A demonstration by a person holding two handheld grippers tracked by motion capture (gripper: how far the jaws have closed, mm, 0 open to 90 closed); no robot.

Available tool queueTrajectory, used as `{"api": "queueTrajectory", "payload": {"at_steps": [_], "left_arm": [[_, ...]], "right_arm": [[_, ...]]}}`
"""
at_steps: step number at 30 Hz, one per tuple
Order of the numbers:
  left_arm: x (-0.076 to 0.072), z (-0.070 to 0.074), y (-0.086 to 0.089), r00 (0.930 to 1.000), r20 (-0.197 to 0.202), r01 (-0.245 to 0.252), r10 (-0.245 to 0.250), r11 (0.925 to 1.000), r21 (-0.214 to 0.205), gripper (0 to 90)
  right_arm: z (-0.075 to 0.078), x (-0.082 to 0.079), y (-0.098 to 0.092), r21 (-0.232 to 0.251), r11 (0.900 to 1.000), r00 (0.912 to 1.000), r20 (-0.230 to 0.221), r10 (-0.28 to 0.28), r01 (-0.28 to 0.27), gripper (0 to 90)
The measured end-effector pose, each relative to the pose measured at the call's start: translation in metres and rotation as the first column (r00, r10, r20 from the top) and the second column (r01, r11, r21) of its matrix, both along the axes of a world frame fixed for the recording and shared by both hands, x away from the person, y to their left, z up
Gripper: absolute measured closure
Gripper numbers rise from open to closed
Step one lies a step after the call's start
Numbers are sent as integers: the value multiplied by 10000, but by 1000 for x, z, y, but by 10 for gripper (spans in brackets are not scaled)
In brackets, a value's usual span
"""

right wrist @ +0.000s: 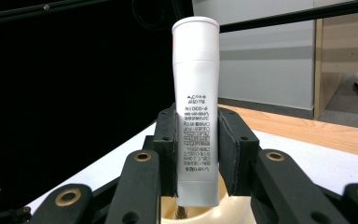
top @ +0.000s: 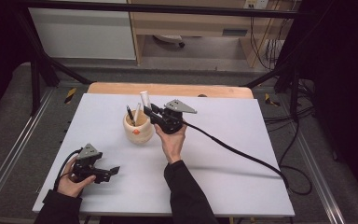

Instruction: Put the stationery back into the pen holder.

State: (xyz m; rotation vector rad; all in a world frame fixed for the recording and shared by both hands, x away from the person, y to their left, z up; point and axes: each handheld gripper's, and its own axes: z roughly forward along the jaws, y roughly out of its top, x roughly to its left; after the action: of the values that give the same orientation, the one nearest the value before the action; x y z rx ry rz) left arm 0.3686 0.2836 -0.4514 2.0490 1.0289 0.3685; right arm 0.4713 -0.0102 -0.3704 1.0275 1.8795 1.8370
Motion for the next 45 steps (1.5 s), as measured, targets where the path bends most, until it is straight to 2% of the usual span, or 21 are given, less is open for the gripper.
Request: {"api": "queueTrajectory", "payload": {"at_steps": [14, 25, 32, 38, 45], "left_arm": [[0, 0, 0, 10000, 7, -2, 2, 10000, -36, 33], [0, 0, 0, 10000, 12, 12, -12, 10000, -37, 33], [0, 0, 0, 10000, 22, 8, -8, 10000, -27, 33], [0, 1, 0, 10000, 26, 9, -9, 10000, -21, 33], [0, 0, -1, 10000, 22, -10, 10, 10000, -44, 33]], "right_arm": [[-15, 12, 22, 106, 9999, 10000, -75, 6, -5, 710], [-34, 18, 30, -141, 9998, 9993, -360, -116, 111, 710], [-46, 19, 34, -329, 9995, 9991, -423, 10, -24, 709], [-51, 19, 35, -384, 9992, 9991, -429, 46, -63, 708], [-50, 19, 35, -405, 9990, 9984, -538, 149, -171, 689]]}}
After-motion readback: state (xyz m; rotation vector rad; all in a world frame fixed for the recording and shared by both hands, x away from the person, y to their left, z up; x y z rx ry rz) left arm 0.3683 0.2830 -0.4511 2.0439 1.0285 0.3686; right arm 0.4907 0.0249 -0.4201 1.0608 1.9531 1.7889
